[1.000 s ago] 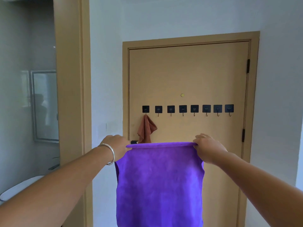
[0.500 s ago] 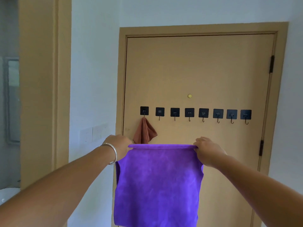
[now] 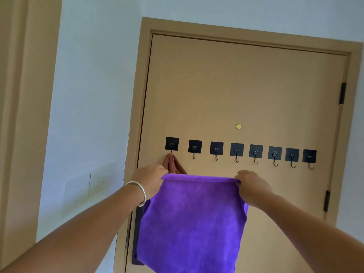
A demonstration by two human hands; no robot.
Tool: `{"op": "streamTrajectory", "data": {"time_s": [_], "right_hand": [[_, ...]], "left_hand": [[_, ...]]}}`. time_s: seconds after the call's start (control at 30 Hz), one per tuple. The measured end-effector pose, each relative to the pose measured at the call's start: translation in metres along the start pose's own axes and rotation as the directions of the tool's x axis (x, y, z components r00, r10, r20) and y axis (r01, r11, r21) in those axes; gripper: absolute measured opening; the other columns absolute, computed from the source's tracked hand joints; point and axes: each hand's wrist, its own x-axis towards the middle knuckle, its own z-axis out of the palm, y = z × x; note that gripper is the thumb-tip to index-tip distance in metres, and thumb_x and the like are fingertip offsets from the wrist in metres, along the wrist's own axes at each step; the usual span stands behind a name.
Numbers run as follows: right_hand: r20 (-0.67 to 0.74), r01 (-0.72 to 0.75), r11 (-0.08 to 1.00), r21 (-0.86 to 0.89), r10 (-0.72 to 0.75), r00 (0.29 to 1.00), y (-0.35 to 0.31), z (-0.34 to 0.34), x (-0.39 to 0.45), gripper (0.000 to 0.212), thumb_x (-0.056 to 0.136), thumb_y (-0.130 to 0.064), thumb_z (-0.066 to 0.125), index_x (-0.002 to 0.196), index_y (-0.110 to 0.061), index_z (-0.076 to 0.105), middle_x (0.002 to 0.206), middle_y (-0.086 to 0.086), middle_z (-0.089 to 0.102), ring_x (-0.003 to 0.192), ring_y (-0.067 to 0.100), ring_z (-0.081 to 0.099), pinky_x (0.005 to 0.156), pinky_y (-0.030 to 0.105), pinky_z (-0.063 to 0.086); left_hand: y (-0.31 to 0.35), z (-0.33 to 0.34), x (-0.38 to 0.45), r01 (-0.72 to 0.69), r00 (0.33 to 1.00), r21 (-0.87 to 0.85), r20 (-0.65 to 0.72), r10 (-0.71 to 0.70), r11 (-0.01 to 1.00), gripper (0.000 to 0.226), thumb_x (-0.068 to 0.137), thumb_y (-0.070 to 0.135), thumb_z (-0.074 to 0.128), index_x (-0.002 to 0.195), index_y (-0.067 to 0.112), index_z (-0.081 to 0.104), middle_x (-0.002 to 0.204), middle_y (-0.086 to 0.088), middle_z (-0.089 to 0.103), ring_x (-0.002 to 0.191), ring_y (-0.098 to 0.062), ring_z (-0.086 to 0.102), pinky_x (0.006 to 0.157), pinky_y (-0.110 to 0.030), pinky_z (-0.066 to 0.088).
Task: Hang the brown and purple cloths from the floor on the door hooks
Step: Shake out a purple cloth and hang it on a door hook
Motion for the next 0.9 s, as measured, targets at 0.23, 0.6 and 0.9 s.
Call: {"op": "streamTrajectory", "data": {"time_s": [0.23,0.6,0.9], "right_hand": [[-0.158,0.010,0.979,0.205,0.023,0.987,-0.001,0.038,0.057,0.035,0.092,-0.004,0.034,0.096,-0.021,0.064,0.100,-0.003,0.059,0.085,0.017,0.052,0.068,0.029,0.041],[-0.193,0.387,0.920,0.059,-0.370,0.909,0.024,0.076,0.148,0.045,0.069,0.008,0.038,0.092,-0.031,0.036,0.105,-0.013,0.050,0.085,0.018,0.046,0.063,0.033,0.041],[-0.309,0.522,0.846,-0.108,-0.527,0.791,0.033,0.113,0.212,0.049,0.085,0.000,0.047,0.121,-0.029,0.063,0.117,0.000,0.058,0.101,0.026,0.054,0.063,0.030,0.039]], "left_hand": [[-0.014,0.042,0.051,0.017,0.998,-0.111,-0.058,-0.024,0.994,0.017,0.093,0.018,0.047,0.088,0.033,0.052,0.075,0.012,0.057,0.065,-0.008,0.055,0.064,-0.023,0.052],[-0.020,0.083,0.144,-0.237,0.965,-0.079,-0.136,0.225,0.968,0.034,0.064,0.031,0.049,0.094,0.044,0.059,0.096,0.021,0.064,0.087,-0.008,0.059,0.070,-0.031,0.046],[-0.023,0.121,0.191,-0.125,0.985,0.149,-0.104,0.141,0.981,0.055,0.090,0.004,0.045,0.134,0.038,0.051,0.111,0.005,0.053,0.100,-0.016,0.048,0.074,-0.031,0.041]]}}
